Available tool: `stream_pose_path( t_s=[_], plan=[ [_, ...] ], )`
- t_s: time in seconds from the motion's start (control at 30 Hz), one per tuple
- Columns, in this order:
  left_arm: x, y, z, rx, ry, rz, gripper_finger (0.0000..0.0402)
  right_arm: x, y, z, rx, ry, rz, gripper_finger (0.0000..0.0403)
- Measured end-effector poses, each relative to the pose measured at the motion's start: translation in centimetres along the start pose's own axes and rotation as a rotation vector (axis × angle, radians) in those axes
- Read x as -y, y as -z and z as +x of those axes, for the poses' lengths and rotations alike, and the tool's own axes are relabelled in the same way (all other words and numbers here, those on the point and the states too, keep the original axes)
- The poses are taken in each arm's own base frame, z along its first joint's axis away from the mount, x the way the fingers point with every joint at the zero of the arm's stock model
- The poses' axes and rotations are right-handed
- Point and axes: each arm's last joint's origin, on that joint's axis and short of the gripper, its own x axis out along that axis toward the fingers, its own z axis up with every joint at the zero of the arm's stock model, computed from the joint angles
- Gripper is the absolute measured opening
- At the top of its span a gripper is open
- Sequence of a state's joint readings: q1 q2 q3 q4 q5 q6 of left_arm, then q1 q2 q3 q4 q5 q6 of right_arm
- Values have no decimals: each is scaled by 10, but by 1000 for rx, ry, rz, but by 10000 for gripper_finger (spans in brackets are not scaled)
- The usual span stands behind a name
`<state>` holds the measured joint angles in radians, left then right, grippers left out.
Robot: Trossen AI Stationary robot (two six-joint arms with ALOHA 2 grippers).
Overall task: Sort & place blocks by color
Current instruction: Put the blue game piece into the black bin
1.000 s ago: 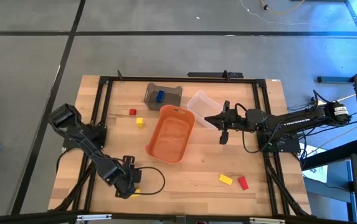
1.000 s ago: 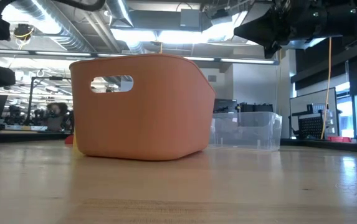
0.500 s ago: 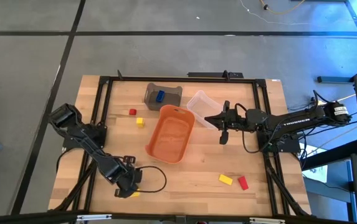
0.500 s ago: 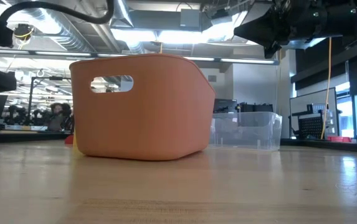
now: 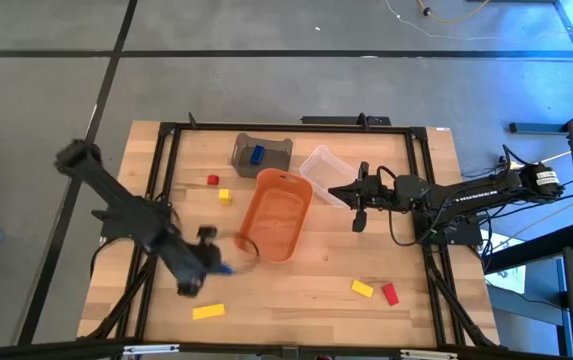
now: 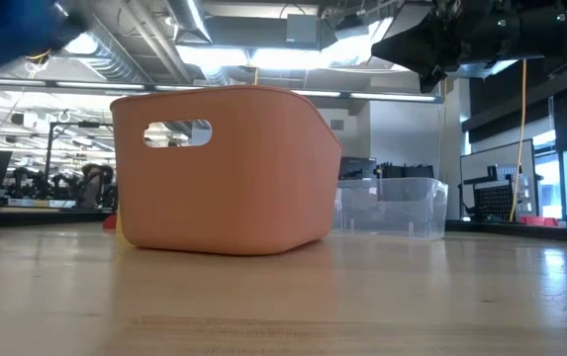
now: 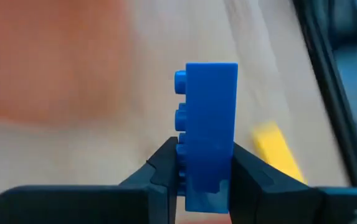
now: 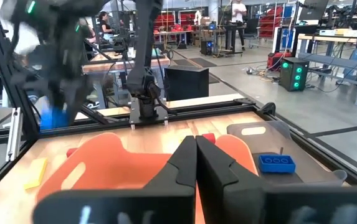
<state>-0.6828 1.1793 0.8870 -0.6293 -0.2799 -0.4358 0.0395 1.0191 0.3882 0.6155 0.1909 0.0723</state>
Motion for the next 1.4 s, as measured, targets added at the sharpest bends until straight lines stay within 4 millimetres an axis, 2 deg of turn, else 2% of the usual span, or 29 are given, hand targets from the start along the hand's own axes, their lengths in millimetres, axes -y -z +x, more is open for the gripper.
stream_pose_path(
  t_s=[0.13,0.27,0.4,0.5,0.6,0.7,0.87,1.2,1.4],
  plan=[
    [-28,-12,-42,255,-180,124,81,0,0,0,0,0,-2,0],
    [-63,-24,-62,451,-263,223,81,0,0,0,1,0,0,0],
    [-103,-23,-48,595,-172,242,81,0,0,0,1,0,1,0],
    [-129,-8,-30,617,-142,190,81,0,0,0,1,0,1,0],
    [-145,9,-11,661,-144,113,81,0,0,0,0,0,-3,0],
    [-153,24,2,744,-144,71,81,1,0,0,1,4,-6,0],
    [-153,34,4,844,-141,30,81,4,0,1,0,18,-3,0],
    [-157,33,-5,870,-305,-77,81,4,1,1,-6,44,0,0],
    [-183,8,-16,786,-456,-162,81,6,2,1,-16,62,-7,0]
  ],
)
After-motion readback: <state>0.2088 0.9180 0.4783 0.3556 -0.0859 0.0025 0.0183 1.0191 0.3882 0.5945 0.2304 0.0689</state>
